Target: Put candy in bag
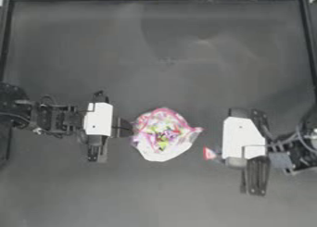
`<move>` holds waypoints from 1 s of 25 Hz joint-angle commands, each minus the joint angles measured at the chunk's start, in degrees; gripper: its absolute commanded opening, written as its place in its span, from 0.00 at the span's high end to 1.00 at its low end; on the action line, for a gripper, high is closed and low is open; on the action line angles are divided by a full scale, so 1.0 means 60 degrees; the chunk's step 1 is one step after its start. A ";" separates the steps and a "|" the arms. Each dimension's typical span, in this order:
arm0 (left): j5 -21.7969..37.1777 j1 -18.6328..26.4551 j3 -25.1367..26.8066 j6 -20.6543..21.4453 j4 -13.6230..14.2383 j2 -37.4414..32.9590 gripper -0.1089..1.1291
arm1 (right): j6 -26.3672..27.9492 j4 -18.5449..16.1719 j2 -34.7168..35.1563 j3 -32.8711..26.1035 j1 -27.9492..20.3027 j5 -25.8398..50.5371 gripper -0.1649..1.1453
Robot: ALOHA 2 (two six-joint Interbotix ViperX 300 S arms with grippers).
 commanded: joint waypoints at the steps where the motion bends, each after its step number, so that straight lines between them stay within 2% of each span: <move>1: -0.0088 -0.0029 -0.0190 0.0000 0.0000 -0.0410 0.87 | -0.0542 0.0205 -0.0088 -0.0439 -0.0498 -0.0454 0.82; 5: -0.0088 -0.0015 -0.0190 0.0015 -0.0015 -0.0410 0.87 | -0.1245 0.0542 0.0293 -0.0586 -0.1187 -0.1392 0.82; 10: -0.0088 -0.0029 -0.0190 0.0015 0.0000 -0.0410 0.87 | -0.2227 0.0981 0.1157 -0.1011 -0.1714 -0.1875 0.82; 17: -0.0132 -0.0029 -0.0190 0.0015 0.0000 -0.0396 0.87 | -0.3662 0.2051 0.2285 -0.1567 -0.2329 -0.2139 0.82; 22: -0.0234 -0.0029 -0.0176 0.0029 0.0015 -0.0396 0.87 | -0.4219 0.2534 0.2769 -0.1670 -0.2607 -0.2461 0.82; 25: -0.0249 -0.0015 -0.0176 0.0029 0.0029 -0.0396 0.87 | -0.4321 0.2593 0.3003 -0.1743 -0.2681 -0.2520 0.82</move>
